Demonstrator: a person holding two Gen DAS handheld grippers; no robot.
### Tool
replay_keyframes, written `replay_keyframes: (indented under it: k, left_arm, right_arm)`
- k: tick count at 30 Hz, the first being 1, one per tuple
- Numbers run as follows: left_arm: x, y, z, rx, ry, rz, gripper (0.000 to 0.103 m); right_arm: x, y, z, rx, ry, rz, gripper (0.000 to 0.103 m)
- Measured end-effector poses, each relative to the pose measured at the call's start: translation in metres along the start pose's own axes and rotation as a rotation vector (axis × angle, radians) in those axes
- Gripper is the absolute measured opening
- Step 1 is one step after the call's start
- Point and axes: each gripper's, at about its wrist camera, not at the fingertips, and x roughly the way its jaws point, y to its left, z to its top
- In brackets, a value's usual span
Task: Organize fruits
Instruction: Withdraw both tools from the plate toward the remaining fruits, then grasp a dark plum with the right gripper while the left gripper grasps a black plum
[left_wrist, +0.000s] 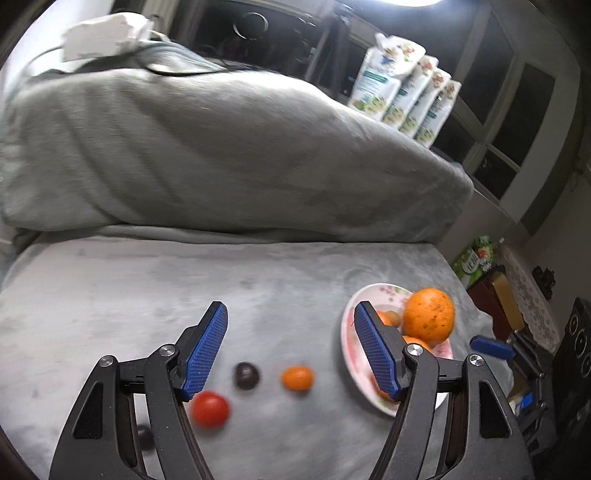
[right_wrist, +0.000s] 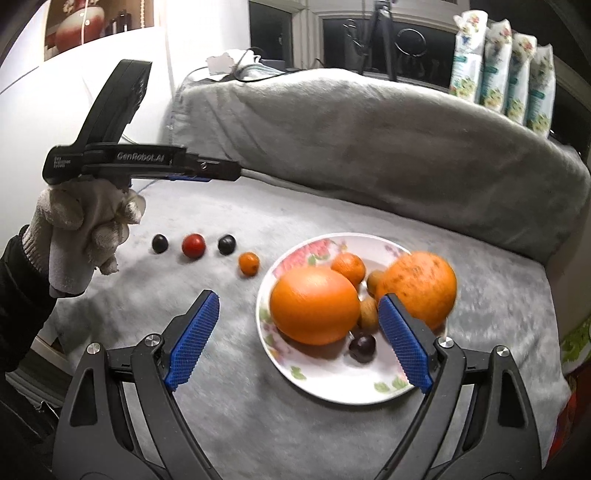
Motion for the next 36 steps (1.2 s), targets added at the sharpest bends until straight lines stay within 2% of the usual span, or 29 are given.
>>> replay_keyframes:
  k: [11,20,28,36]
  left_arm:
    - [-0.039,0.053,-0.026,-0.078,-0.037,0.106,0.071]
    - [-0.051,0.070,-0.061,-0.087,-0.020,0.151,0.071]
    - [-0.045,0.074,-0.079,-0.079,0.023,0.153,0.068]
    - [-0.036,0.075,-0.090,-0.048,0.066,0.158,0.058]
  right_arm:
    - [0.027,0.013,0.038,-0.007,0.027,0.105,0.090]
    - [0.066,0.013,0.068,0.078,0.129,0.238,0.090]
    - [0.110,0.016,0.082,0.162,0.260,0.317,0.061]
    - [0.149,0.031,0.087,0.190,0.374,0.338,0.051]
